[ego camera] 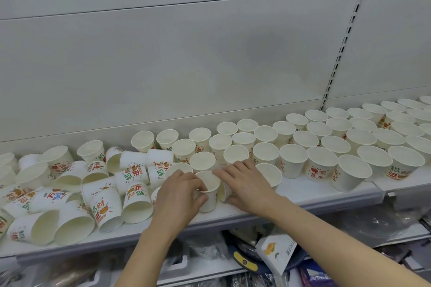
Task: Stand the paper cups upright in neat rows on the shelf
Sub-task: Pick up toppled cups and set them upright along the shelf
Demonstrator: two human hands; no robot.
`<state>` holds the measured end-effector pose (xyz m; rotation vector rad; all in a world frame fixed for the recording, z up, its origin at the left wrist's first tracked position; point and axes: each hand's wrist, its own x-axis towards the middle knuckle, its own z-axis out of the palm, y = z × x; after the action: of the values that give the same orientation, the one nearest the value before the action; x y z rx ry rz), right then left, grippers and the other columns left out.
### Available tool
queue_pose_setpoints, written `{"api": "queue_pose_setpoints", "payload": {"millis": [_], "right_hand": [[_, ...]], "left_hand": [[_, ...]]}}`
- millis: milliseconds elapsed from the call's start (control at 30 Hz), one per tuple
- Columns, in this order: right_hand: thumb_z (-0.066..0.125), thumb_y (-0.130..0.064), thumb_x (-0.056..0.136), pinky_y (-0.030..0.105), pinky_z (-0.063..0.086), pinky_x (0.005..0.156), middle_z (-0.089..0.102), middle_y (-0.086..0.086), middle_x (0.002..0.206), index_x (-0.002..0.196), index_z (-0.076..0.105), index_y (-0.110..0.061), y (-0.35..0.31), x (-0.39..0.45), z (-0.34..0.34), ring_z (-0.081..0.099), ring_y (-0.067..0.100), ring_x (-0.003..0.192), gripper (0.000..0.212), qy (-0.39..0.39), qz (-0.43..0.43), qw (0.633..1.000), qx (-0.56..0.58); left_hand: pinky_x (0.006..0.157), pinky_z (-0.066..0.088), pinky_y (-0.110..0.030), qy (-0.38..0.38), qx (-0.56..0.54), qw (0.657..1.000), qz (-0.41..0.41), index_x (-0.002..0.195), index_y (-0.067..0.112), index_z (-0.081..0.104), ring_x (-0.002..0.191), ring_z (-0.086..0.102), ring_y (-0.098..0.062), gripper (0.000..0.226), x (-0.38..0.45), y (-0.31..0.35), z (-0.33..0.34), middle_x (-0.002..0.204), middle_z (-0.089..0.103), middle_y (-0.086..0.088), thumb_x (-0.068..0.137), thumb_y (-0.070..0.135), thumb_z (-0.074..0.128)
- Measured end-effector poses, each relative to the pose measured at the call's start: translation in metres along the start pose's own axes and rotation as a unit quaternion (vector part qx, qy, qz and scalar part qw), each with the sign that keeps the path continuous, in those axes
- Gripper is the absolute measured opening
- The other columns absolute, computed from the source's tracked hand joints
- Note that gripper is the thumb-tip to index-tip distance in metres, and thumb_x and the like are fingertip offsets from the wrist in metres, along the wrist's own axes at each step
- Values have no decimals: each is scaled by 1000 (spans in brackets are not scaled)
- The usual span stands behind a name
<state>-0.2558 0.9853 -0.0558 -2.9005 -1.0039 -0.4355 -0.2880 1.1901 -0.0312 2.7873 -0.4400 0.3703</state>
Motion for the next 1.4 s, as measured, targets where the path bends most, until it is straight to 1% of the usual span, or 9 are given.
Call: {"api": "queue_pose_setpoints", "payload": {"millis": [167,367,500,700,867,967,1100,1233,1400], "right_hand": [[62,-43,66,39,38,90,54,0,110,131,40,-20,-3,1,-1,52,23,97,72,31,19,999,21],[67,-32,63,29,33,98,52,3,115,131,48,-15,-8,0,-14,47,18,109,72,149,50,977,147],[70,-28,67,33,40,99,47,-1,126,131,49,-14,-13,3,-32,45,13,119,68,244,128,924,265],[75,-27,72,17,37,97,52,0,125,131,46,-8,-3,-28,-68,48,9,117,68,406,274,813,315],[75,-31,72,26,38,100,45,-9,120,132,47,-22,39,-99,-58,44,7,117,67,396,413,761,305],[81,-23,72,33,42,99,45,-5,118,129,51,-21,64,-129,-40,46,12,113,64,331,438,787,283],[84,-26,69,2,28,91,48,-1,121,127,51,-16,80,-142,-23,40,2,111,67,276,390,841,255],[80,-23,73,26,42,94,48,-2,120,118,54,-16,87,-149,-14,44,8,113,52,257,347,861,268],[80,-27,73,34,45,97,49,-2,124,120,56,-17,96,-163,-17,49,14,115,54,241,306,884,258]], "left_hand": [[57,24,-10,33,-42,999,-6,77,33,70,80,46,-8,12,-8,-5,-7,83,64,20,72,36,81],[69,45,-21,106,-182,977,-14,77,32,70,80,55,-5,19,-22,-14,-34,84,65,23,72,21,84],[67,38,-6,140,-262,952,-68,79,38,66,81,54,1,31,-23,-23,-52,83,64,17,71,14,84],[66,37,-7,130,-294,945,-53,80,40,64,81,53,-3,27,-4,-21,-57,88,62,22,74,20,80],[67,39,-11,113,-357,927,-21,81,40,68,80,53,-8,16,5,19,-48,85,64,18,68,35,76],[65,38,-14,93,-377,921,-11,71,29,66,77,52,-5,17,15,55,-37,80,64,13,64,38,79],[66,36,-14,76,-362,929,-1,70,23,61,77,49,-4,23,30,98,-24,78,62,10,69,32,83],[68,39,-23,79,-355,931,-21,71,21,59,76,49,-6,23,31,113,-25,79,61,7,75,30,80],[72,46,-40,87,-331,938,-59,74,23,63,79,54,-13,16,15,91,-25,83,63,7,79,26,79]]}}
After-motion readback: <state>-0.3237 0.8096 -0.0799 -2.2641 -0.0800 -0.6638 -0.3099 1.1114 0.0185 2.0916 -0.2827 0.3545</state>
